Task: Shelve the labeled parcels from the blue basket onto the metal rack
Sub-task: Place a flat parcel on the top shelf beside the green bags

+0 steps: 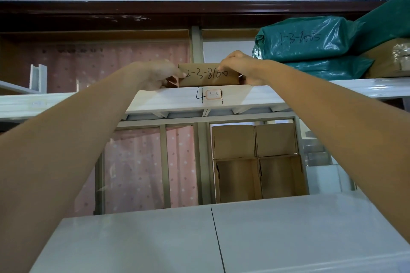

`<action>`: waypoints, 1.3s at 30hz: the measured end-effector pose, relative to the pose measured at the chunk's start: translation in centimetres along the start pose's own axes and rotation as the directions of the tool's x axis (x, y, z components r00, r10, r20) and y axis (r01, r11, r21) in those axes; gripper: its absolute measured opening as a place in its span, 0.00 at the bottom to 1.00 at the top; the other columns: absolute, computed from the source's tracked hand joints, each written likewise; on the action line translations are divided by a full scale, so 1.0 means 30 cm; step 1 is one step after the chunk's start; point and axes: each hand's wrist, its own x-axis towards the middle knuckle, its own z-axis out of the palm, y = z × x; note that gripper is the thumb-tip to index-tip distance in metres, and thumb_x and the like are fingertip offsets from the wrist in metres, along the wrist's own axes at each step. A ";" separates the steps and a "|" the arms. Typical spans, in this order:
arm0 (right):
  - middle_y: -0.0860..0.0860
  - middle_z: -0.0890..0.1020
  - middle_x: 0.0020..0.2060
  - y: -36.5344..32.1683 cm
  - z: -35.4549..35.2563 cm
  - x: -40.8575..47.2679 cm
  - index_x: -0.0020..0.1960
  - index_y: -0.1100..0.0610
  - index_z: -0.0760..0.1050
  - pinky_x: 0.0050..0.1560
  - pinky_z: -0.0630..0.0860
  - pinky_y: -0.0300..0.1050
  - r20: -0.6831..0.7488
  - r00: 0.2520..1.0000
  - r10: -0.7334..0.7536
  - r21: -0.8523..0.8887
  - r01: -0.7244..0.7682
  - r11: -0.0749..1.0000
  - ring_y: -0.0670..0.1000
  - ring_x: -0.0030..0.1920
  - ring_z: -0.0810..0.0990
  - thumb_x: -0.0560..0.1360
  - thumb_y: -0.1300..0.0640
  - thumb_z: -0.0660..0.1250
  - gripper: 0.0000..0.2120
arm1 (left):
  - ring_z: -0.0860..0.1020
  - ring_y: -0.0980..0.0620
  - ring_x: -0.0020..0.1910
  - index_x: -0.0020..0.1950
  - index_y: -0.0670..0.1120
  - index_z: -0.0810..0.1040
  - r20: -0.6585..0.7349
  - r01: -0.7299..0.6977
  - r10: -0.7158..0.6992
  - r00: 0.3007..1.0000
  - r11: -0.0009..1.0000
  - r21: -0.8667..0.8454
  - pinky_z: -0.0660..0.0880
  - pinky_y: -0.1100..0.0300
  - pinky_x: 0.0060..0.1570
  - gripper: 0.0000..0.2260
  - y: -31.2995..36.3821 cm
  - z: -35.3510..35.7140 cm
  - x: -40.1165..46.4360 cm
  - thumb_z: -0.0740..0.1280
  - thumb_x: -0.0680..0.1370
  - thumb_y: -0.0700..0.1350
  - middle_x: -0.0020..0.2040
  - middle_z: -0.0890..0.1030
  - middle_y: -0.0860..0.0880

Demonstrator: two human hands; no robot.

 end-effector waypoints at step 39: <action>0.50 0.78 0.63 0.003 0.727 -0.928 0.70 0.50 0.70 0.52 0.68 0.38 -0.011 0.998 0.061 -0.098 -0.062 0.993 0.47 0.57 0.75 0.76 0.47 0.66 0.24 | 0.74 0.52 0.57 0.63 0.42 0.77 -0.170 -0.158 0.169 0.971 0.985 0.072 0.69 0.61 0.55 0.14 -0.598 -0.089 -0.902 0.66 0.77 0.44 0.58 0.77 0.47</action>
